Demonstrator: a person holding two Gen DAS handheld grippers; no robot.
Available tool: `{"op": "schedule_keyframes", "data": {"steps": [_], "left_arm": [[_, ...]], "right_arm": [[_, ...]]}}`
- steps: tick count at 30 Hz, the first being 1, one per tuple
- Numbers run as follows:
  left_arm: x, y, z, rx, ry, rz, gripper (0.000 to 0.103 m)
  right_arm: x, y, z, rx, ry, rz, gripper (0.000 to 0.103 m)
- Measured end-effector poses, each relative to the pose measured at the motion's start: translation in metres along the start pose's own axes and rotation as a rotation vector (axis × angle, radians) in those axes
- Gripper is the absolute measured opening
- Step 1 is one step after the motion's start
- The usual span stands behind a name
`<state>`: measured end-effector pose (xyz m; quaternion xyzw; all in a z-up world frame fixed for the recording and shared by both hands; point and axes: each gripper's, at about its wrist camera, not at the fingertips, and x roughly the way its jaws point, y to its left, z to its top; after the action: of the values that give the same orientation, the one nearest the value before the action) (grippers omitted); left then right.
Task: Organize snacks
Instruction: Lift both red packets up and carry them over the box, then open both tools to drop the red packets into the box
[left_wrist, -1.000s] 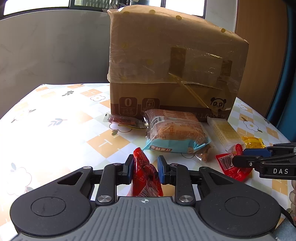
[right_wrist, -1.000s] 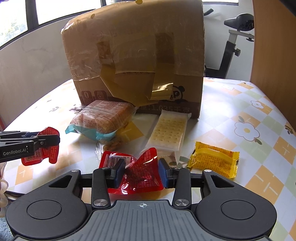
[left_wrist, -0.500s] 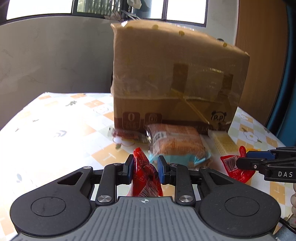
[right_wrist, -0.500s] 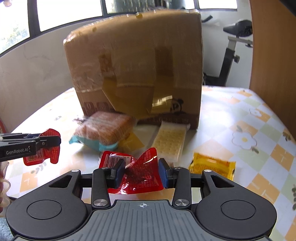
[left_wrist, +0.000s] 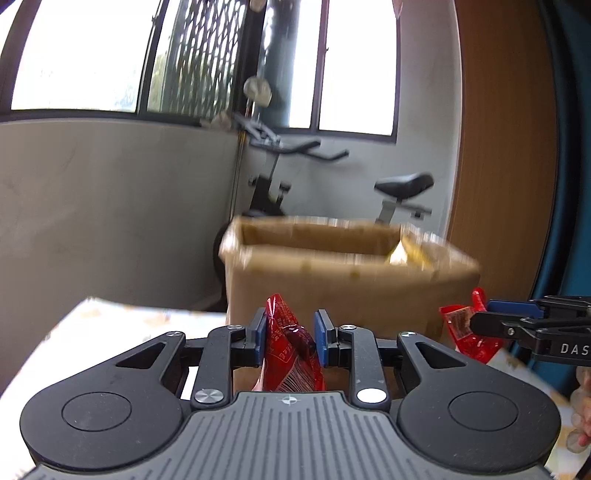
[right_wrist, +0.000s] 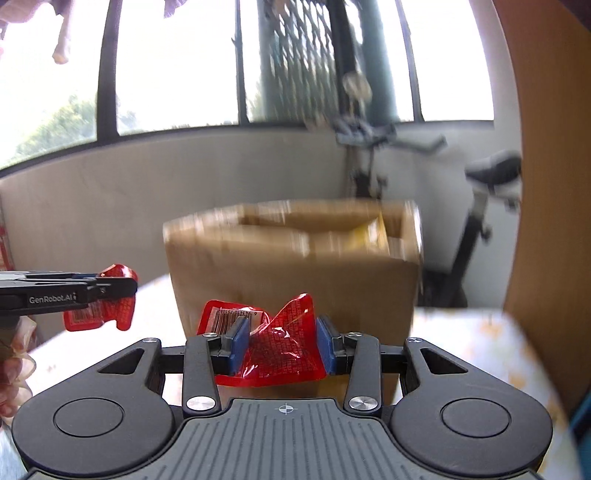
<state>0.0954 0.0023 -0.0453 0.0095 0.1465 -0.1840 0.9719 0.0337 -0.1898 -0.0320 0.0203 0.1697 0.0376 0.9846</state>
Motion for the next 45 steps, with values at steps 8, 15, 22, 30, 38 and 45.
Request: {"op": "schedule_keyframes", "data": {"steps": [8, 15, 22, 30, 38, 45], "left_arm": [[0.042, -0.005, 0.063, -0.015, -0.046, -0.031, 0.028], [0.094, -0.006, 0.093, -0.012, -0.014, -0.034, 0.028], [0.125, 0.005, 0.091, 0.004, 0.050, -0.034, 0.029], [0.141, 0.010, 0.081, 0.005, 0.100, -0.031, 0.049], [0.130, 0.013, 0.077, 0.010, 0.109, -0.043, 0.061], [0.099, 0.017, 0.074, 0.003, 0.085, -0.045, 0.063]], "right_arm": [[0.055, -0.016, 0.069, -0.055, -0.071, -0.008, 0.036], [0.126, -0.028, 0.088, -0.074, -0.010, -0.046, 0.036], [0.158, -0.028, 0.084, -0.084, 0.056, -0.043, 0.036], [0.165, -0.034, 0.075, -0.052, 0.098, -0.072, 0.041], [0.133, -0.044, 0.073, 0.015, 0.050, -0.074, 0.049], [0.096, -0.057, 0.070, 0.052, 0.003, -0.084, 0.049]]}}
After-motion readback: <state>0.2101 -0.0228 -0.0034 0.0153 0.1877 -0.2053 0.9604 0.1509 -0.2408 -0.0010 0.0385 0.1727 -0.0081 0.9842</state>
